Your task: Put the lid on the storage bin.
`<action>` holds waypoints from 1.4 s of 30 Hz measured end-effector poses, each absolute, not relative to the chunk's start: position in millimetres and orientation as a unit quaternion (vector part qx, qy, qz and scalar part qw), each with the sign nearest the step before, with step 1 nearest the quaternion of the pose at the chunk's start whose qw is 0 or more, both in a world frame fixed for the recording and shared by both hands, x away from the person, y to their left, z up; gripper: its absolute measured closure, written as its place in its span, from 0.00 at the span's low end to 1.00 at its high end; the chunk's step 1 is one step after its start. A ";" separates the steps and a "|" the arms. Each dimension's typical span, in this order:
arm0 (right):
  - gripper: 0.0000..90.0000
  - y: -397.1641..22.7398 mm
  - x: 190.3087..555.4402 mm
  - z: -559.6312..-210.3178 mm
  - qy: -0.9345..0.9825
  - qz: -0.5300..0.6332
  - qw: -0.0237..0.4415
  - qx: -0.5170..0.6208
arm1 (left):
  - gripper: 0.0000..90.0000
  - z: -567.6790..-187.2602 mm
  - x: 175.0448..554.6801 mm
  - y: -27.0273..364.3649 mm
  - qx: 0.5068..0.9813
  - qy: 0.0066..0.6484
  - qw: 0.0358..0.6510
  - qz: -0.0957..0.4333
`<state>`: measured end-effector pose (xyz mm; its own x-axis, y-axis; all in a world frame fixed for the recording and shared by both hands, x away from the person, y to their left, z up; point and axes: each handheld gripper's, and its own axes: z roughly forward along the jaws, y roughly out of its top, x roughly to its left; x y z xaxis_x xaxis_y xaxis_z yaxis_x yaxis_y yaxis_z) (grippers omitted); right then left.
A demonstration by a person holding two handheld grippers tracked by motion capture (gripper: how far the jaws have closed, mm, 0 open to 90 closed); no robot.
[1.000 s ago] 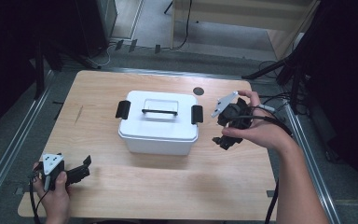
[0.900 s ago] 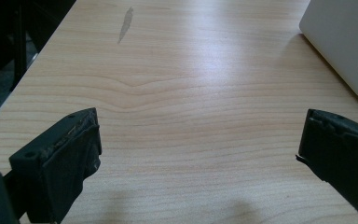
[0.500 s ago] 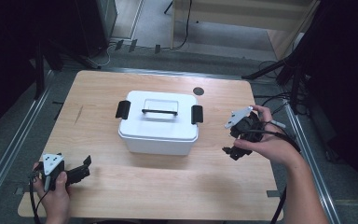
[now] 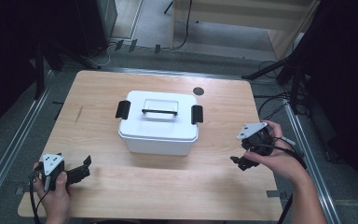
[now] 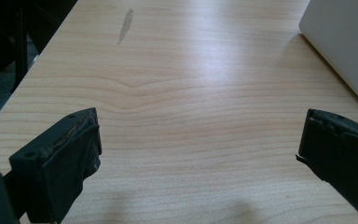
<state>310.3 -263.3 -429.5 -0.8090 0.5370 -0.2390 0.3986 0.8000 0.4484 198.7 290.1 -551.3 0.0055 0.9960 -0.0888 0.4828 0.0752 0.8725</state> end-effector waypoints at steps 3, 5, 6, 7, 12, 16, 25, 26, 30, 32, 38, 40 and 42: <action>0.00 -270.7 306.8 -438.1 0.930 0.192 0.177 0.258 | 0.00 -551.3 198.6 290.7 0.594 0.623 0.388 0.330; 0.00 -275.6 303.9 -443.9 0.928 0.191 0.179 0.265 | 0.00 -551.3 198.6 290.3 0.594 0.623 0.387 0.331; 0.00 -275.6 303.9 -443.9 0.928 0.191 0.179 0.265 | 0.00 -551.3 198.6 290.3 0.594 0.623 0.387 0.331; 0.00 -278.2 302.5 -446.6 0.927 0.192 0.177 0.268 | 0.00 -551.3 198.6 290.0 0.594 0.622 0.387 0.332; 0.00 -293.1 293.4 -464.0 0.920 0.195 0.181 0.287 | 0.00 -551.3 198.5 289.6 0.595 0.621 0.386 0.334; 0.00 -298.3 288.3 -471.2 0.916 0.204 0.182 0.295 | 0.00 -551.2 198.6 288.4 0.596 0.621 0.383 0.336; 0.00 -314.7 274.4 -495.1 0.892 0.242 0.199 0.327 | 0.00 -551.3 198.4 288.2 0.595 0.620 0.383 0.338; 0.00 -316.6 273.3 -497.3 0.887 0.245 0.206 0.331 | 0.00 -551.3 198.4 288.2 0.595 0.620 0.383 0.338; 0.00 -322.8 268.9 -502.5 0.874 0.264 0.213 0.349 | 0.00 -551.3 198.3 288.1 0.596 0.620 0.383 0.337; 0.00 -326.7 265.5 -505.6 0.864 0.279 0.217 0.360 | 0.00 -551.3 198.4 288.0 0.596 0.620 0.383 0.337; 0.00 -336.7 250.8 -520.6 0.838 0.316 0.230 0.381 | 0.00 -551.0 198.0 287.3 0.599 0.618 0.379 0.340; 0.00 -339.3 247.3 -524.6 0.832 0.329 0.227 0.385 | 0.00 -551.1 198.1 286.9 0.600 0.617 0.379 0.341; 0.02 -341.3 244.7 -528.4 0.825 0.336 0.230 0.391 | 0.00 -551.0 197.9 286.6 0.600 0.617 0.378 0.342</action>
